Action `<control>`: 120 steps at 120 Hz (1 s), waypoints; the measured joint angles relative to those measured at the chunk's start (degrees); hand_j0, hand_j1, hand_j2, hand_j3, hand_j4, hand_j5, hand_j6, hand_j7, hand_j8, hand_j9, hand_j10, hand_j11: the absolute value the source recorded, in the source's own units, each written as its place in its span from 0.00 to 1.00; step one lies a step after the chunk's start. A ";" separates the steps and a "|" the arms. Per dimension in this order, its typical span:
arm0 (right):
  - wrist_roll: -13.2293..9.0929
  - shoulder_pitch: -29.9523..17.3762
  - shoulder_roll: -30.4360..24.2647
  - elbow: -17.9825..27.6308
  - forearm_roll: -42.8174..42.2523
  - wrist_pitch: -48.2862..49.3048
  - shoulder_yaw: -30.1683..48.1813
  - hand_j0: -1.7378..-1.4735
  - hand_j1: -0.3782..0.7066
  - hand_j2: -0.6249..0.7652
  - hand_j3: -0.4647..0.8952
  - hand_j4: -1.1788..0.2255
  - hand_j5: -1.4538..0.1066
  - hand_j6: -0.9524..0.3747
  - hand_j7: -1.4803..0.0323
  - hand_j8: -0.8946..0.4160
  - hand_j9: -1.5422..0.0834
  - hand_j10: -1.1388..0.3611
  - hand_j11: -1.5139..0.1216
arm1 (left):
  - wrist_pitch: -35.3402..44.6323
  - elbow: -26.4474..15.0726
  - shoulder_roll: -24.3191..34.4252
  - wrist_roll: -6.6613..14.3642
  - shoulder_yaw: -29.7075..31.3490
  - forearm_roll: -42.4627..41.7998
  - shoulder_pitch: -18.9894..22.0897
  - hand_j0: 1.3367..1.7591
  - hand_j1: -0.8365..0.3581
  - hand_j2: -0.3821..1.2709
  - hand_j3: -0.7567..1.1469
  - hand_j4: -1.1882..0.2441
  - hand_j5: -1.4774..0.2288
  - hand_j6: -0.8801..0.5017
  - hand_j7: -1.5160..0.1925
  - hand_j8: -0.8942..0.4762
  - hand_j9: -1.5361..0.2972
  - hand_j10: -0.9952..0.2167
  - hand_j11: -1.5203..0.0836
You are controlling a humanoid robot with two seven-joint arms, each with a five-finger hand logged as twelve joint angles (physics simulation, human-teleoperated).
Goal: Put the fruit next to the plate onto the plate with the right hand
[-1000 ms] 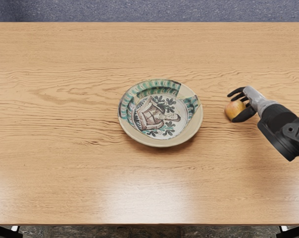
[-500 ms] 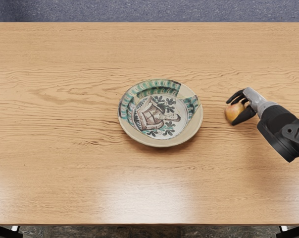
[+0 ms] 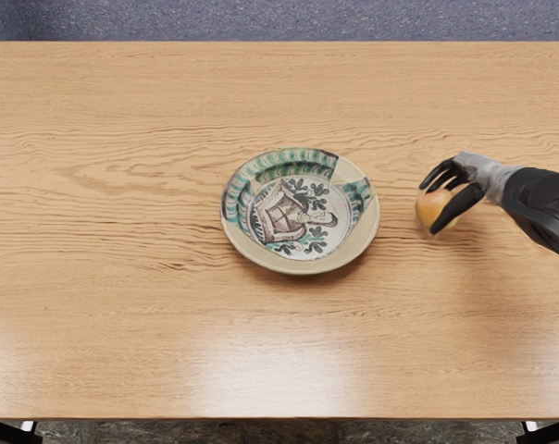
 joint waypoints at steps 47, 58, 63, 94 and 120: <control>0.34 0.75 -2.64 -3.38 13.43 30.43 17.07 0.31 0.54 0.84 0.34 0.35 0.30 0.32 0.36 0.41 0.37 0.40 0.35 | 0.00 0.00 0.00 0.00 0.00 0.00 0.00 0.76 0.74 0.26 0.40 0.66 0.68 0.46 0.70 0.47 0.66 0.62 0.75; 0.40 0.88 1.21 -4.15 13.77 31.15 18.80 0.31 0.55 0.83 0.34 0.35 0.29 0.34 0.36 0.42 0.37 0.41 0.35 | 0.00 0.00 0.00 0.00 0.00 0.00 0.00 0.76 0.74 0.26 0.40 0.66 0.68 0.46 0.70 0.47 0.66 0.62 0.75; 0.45 0.94 3.59 -5.10 13.69 31.25 19.23 0.31 0.55 0.81 0.34 0.35 0.29 0.34 0.36 0.42 0.37 0.41 0.34 | 0.00 0.00 0.00 0.00 0.00 0.00 0.00 0.76 0.74 0.26 0.40 0.66 0.68 0.46 0.70 0.47 0.66 0.62 0.75; 2.76 0.70 16.89 -14.63 8.70 31.38 19.76 0.30 0.54 0.71 0.34 0.35 0.28 0.38 0.35 0.46 0.36 0.45 0.33 | 0.00 0.00 0.00 0.00 0.00 0.00 0.00 0.76 0.74 0.26 0.40 0.66 0.68 0.46 0.70 0.47 0.66 0.62 0.75; 4.81 -0.78 22.96 -19.13 3.71 31.28 19.40 0.30 0.54 0.72 0.34 0.35 0.28 0.38 0.35 0.46 0.35 0.46 0.33 | 0.01 0.00 0.00 0.00 0.00 0.00 0.01 0.76 0.74 0.26 0.40 0.66 0.68 0.46 0.70 0.47 0.66 0.62 0.75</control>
